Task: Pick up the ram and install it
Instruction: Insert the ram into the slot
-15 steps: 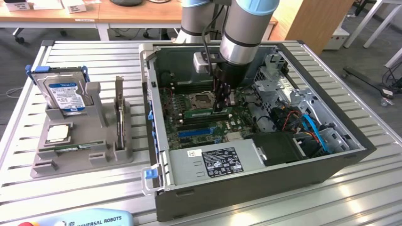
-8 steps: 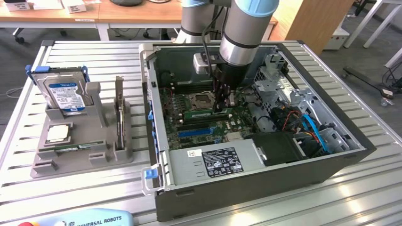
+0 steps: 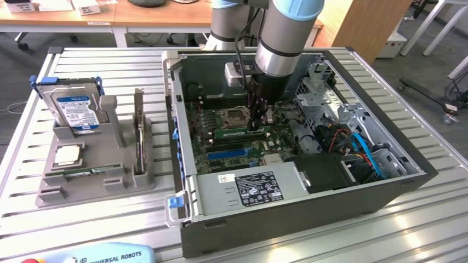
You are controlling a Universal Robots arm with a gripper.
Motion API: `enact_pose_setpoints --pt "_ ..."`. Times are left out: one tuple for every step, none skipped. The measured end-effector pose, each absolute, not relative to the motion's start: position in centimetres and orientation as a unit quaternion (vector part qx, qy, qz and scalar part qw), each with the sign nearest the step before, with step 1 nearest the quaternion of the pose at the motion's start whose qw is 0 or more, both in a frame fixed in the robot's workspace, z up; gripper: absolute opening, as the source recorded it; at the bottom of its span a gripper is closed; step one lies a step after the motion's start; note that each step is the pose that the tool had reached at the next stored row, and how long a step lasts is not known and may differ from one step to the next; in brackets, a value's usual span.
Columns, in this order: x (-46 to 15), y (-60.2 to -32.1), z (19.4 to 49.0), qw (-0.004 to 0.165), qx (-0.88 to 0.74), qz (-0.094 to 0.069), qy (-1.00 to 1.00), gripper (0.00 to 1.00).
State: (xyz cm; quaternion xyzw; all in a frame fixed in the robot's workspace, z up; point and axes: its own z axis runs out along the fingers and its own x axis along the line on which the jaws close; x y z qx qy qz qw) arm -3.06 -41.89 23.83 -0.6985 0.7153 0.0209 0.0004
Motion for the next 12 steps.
enact_pose_setpoints --pt "-3.06 -41.89 23.83 0.0 -0.699 0.021 0.715 0.11" --pt "-3.07 -41.89 23.79 0.0 -0.699 0.021 0.715 0.11" --pt "-3.08 -41.89 23.76 0.001 -0.699 0.021 0.715 0.11" --pt "-3.08 -41.89 23.76 0.0 -0.699 0.021 0.715 0.11" --pt "-3.08 -41.89 23.76 0.0 -0.699 0.021 0.715 0.11" --pt "-3.09 -41.89 23.75 0.0 -0.699 0.021 0.715 0.11" --pt "-3.12 -41.87 23.7 0.001 -0.698 0.021 0.715 0.11" --pt "-3.12 -41.86 23.68 0.0 -0.698 0.021 0.715 0.11" --pt "-3.12 -41.86 23.67 0.0 -0.699 0.021 0.715 0.11" --pt "-3.12 -41.86 23.67 0.0 -0.698 0.021 0.715 0.11" --pt "-3.12 -41.87 23.66 0.0 -0.698 0.021 0.715 0.11" --pt "-3.12 -41.86 23.65 0.0 -0.699 0.021 0.715 0.11"
